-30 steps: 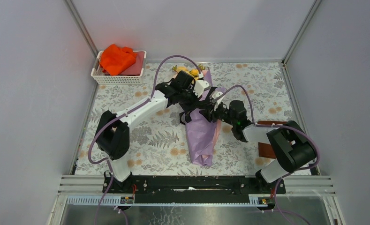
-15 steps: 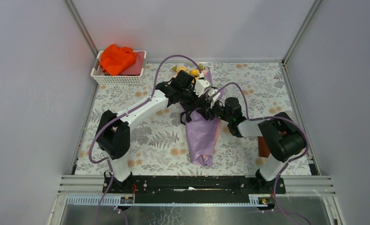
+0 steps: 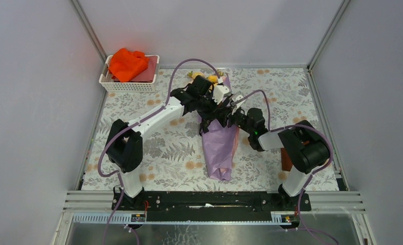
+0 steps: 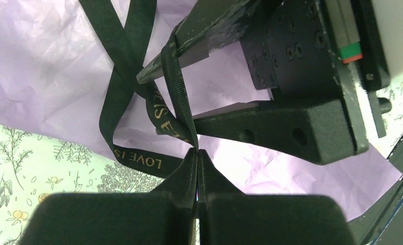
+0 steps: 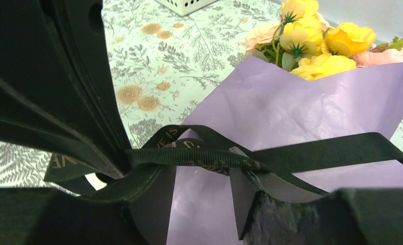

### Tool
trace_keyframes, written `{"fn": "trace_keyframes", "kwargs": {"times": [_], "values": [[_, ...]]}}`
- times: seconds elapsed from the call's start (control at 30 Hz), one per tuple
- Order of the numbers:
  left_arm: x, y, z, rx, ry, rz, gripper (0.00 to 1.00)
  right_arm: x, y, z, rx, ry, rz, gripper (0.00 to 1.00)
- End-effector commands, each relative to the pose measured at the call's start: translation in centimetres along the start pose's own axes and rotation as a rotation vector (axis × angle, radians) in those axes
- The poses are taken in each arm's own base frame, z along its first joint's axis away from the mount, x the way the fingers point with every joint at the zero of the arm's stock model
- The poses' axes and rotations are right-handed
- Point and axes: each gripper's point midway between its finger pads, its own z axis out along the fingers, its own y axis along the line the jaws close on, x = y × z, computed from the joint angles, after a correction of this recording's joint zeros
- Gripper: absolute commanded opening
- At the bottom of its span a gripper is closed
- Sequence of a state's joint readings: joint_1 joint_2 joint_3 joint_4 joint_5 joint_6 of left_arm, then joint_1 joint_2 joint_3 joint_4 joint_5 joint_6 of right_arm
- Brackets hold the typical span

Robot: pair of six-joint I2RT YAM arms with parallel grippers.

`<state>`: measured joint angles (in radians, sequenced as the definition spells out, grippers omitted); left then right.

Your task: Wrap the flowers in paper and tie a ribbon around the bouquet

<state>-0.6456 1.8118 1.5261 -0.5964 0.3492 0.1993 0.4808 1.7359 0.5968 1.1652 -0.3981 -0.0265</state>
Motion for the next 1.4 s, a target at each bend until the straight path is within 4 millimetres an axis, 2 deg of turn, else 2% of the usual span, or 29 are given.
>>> {"fn": "trace_keyframes", "kwargs": {"times": [0.0, 0.17, 0.27, 0.5, 0.6, 0.7, 0.8, 0.97, 1.03, 1.13, 1.23, 1.3, 1.37], "values": [[-2.6, -0.3, -0.2, 0.025, -0.071, -0.01, 0.0, -3.8, -1.0, 0.5, 0.043, -0.134, 0.004, 0.44], [-2.5, 0.2, -0.2, 0.008, -0.07, -0.013, 0.0, -3.0, -0.6, 0.4, 0.027, -0.111, 0.012, 0.14], [-2.5, 1.0, -0.2, -0.033, -0.072, -0.01, 0.0, -2.2, 0.0, -0.1, 0.0, -0.067, 0.031, 0.02], [-3.4, 3.6, -0.2, -0.162, -0.09, 0.038, 0.0, 0.8, 1.7, -2.2, -0.034, 0.138, 0.125, 0.0], [-3.5, 4.2, 0.2, -0.183, -0.084, 0.042, 0.0, 1.2, 2.5, -3.0, -0.047, 0.225, 0.199, 0.0], [-2.9, 3.7, 0.6, -0.157, -0.07, 0.044, 0.0, 1.9, 3.2, -3.7, -0.046, 0.334, 0.292, 0.0], [-1.1, 2.0, 1.0, -0.079, -0.024, 0.052, 0.0, 3.9, 3.7, -4.9, -0.04, 0.478, 0.374, 0.0], [1.2, -0.1, 0.3, 0.014, 0.073, 0.044, 0.41, 6.1, 4.7, -6.6, -0.05, 0.569, 0.465, 0.0], [1.5, -0.6, -0.5, 0.04, 0.095, 0.054, 0.52, 6.5, 5.0, -7.0, -0.056, 0.58, 0.474, 0.0], [1.0, -0.9, -1.8, 0.044, 0.093, 0.083, 0.61, 6.8, 5.1, -7.2, -0.058, 0.59, 0.481, 0.0], [-0.5, 0.0, -3.1, 0.011, 0.042, 0.104, 0.69, 6.8, 5.1, -7.1, -0.065, 0.597, 0.481, 0.0], [-1.2, 1.8, -3.3, -0.045, -0.002, 0.075, 0.7, 6.7, 5.1, -7.0, -0.068, 0.597, 0.477, 0.0], [-0.6, 5.1, -2.3, -0.166, 0.002, 0.029, 0.68, 6.6, 5.1, -7.1, -0.07, 0.596, 0.476, 0.0]]}}
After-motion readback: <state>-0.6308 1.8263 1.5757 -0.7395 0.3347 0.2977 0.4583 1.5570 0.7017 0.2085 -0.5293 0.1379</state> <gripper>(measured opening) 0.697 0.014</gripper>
